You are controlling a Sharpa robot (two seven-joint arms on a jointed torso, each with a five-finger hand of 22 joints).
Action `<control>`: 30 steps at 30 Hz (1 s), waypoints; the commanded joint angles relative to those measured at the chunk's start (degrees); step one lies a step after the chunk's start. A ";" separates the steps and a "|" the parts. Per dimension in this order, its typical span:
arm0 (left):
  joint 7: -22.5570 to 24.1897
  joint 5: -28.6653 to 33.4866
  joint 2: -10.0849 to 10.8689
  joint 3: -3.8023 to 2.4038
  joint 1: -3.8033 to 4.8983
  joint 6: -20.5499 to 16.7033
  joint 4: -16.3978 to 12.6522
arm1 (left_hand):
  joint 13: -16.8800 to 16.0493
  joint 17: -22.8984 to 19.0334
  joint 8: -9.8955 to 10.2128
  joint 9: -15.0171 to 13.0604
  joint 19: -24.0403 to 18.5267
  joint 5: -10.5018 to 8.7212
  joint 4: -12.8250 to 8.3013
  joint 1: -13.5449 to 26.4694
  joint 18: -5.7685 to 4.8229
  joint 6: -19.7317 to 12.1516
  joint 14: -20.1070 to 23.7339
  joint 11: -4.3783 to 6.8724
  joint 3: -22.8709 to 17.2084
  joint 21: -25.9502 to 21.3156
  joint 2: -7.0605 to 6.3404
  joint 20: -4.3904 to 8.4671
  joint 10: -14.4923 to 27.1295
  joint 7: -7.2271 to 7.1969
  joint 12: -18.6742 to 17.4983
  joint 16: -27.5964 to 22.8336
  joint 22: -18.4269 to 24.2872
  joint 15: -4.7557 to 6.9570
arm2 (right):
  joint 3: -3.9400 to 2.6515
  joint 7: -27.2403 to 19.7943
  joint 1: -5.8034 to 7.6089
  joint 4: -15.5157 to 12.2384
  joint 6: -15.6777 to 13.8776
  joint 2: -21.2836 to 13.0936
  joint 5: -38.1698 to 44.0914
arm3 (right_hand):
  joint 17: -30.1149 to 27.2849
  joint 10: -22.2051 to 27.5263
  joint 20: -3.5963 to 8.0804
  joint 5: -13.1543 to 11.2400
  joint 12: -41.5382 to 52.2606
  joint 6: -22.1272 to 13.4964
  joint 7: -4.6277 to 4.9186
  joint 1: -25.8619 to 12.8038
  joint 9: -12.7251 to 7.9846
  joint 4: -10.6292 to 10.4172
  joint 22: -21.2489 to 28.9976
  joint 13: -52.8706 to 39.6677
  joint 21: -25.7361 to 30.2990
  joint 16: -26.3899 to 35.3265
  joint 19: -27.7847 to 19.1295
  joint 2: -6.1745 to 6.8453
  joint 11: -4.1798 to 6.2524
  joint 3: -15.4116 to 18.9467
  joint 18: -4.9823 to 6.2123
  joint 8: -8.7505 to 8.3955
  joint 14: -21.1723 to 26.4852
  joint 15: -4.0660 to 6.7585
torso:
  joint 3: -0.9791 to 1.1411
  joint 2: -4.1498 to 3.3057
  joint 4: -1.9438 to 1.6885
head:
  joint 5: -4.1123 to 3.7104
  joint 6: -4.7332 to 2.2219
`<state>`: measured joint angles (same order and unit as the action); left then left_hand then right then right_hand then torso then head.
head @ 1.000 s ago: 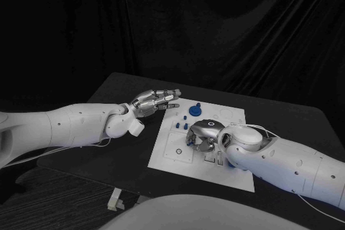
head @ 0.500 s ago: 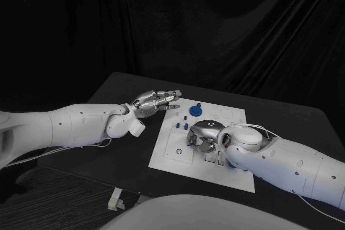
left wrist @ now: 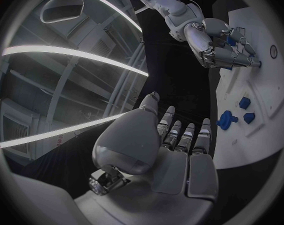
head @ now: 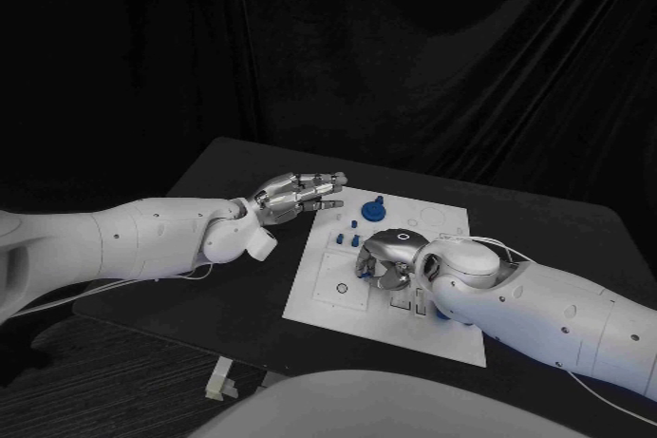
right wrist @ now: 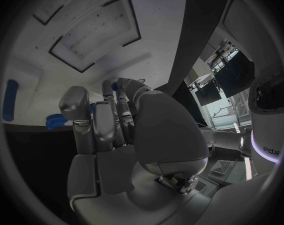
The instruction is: Assemble the parts on the task board
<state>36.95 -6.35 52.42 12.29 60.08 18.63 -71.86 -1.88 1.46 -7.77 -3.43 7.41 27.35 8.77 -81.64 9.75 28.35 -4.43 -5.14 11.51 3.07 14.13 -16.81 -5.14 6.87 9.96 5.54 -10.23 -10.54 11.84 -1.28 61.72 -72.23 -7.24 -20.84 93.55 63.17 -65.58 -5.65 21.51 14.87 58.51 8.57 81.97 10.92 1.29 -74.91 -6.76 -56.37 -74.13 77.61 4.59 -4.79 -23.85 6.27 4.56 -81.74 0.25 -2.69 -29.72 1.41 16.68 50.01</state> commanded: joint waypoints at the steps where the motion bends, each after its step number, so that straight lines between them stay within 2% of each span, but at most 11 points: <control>1: 0.48 0.44 -0.11 -0.06 -0.09 0.68 -0.04 | -0.01 0.04 -0.31 0.05 0.01 0.10 0.11 0.09 -1.14 -0.14 -0.19 -0.17 -0.25 -0.01 0.67 0.03 0.19 -0.05 0.14 0.20 0.09 -0.30 | 0.03 -0.10 -0.10 0.10 -0.64 0.25 0.39 | -0.47 0.32 -0.01 -0.82 0.46 -0.99 0.01 0.29 -0.40 0.31 -6.44 -0.35 0.64 0.52 -0.68 -0.21 0.44 0.13 0.25 -0.61 0.67 -0.09 | 0.01 0.01 -0.01 | 0.00 -0.01; 6: 0.40 0.44 -0.13 -0.06 -0.11 0.72 0.00 | -0.03 0.05 -0.41 0.02 0.03 0.09 0.20 0.09 -1.15 0.09 -0.24 -0.20 -0.32 0.00 0.79 0.03 0.14 -0.04 0.24 0.27 0.10 -0.35 | 0.02 -0.52 -0.11 0.25 -1.11 0.43 0.39 | -0.99 0.98 -0.06 -1.50 0.72 -2.24 0.18 0.30 -1.00 0.34 -6.29 -0.65 1.22 0.92 -1.03 -0.15 0.42 0.23 0.35 -0.99 1.00 -0.12 | 0.00 0.00 0.02 | 0.13 -0.01; 8: 0.37 0.44 -0.15 -0.06 -0.11 0.75 0.03 | -0.03 0.05 -0.41 0.02 0.03 0.09 0.20 0.09 -1.15 0.09 -0.24 -0.20 -0.32 0.00 0.79 0.03 0.14 -0.04 0.24 0.27 0.10 -0.35 | 0.02 -0.63 -0.11 0.31 -1.24 0.49 0.39 | -1.00 1.24 -0.02 -1.92 1.14 -4.12 0.06 0.29 -1.70 0.32 -6.26 -0.99 1.34 0.95 -1.13 -0.09 0.63 0.26 0.39 -1.05 1.05 0.04 | 0.01 0.00 0.02 | 0.16 -0.01; 13: 0.29 0.44 -0.18 -0.06 -0.13 0.83 0.09 | -0.05 0.07 -0.45 0.01 0.05 0.08 0.26 0.09 -1.15 0.16 -0.31 -0.22 -0.35 0.00 0.84 0.03 0.09 -0.02 0.32 0.35 0.11 -0.39 | 0.02 -0.86 -0.11 0.46 -1.63 0.62 0.39 | -1.23 1.58 0.01 -2.13 1.31 -4.93 0.09 0.24 -2.04 0.27 -6.18 -1.16 1.66 1.11 -1.29 -0.05 0.62 0.29 0.45 -1.04 1.17 0.00 | 0.01 0.01 0.00 | 0.22 -0.01; 30: -0.10 0.44 -0.22 -0.06 -0.20 0.98 0.23 | -0.06 0.08 -0.53 -0.01 0.05 0.07 0.36 0.07 -1.16 0.26 -0.38 -0.28 -0.41 -0.01 0.93 0.03 0.03 0.03 0.42 0.43 0.17 -0.48 | 0.02 -1.00 -0.11 0.52 -2.88 0.73 0.39 | -2.10 2.23 -0.03 -2.08 1.38 -5.42 0.09 0.28 -2.31 0.24 -5.83 -1.30 3.13 1.72 -1.97 -0.12 0.50 0.21 0.69 -0.92 1.67 -0.08 | 0.01 0.00 0.00 | 0.12 -0.01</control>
<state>36.44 -6.35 52.31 12.29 59.97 18.82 -71.57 -1.88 1.46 -7.99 -3.44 7.41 27.35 8.93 -81.63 9.75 28.35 -4.64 -5.14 11.35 3.07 14.60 -16.81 -5.14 6.87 10.18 5.76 -10.11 -10.75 11.86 -1.94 61.72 -71.59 -8.48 -20.30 93.60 61.09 -63.77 -5.75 19.41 15.98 53.43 8.58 81.94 8.68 1.28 -74.90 -8.01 -53.42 -72.74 76.04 4.62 -4.24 -23.71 6.27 3.70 -80.50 0.24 -2.68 -29.71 1.42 16.83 50.00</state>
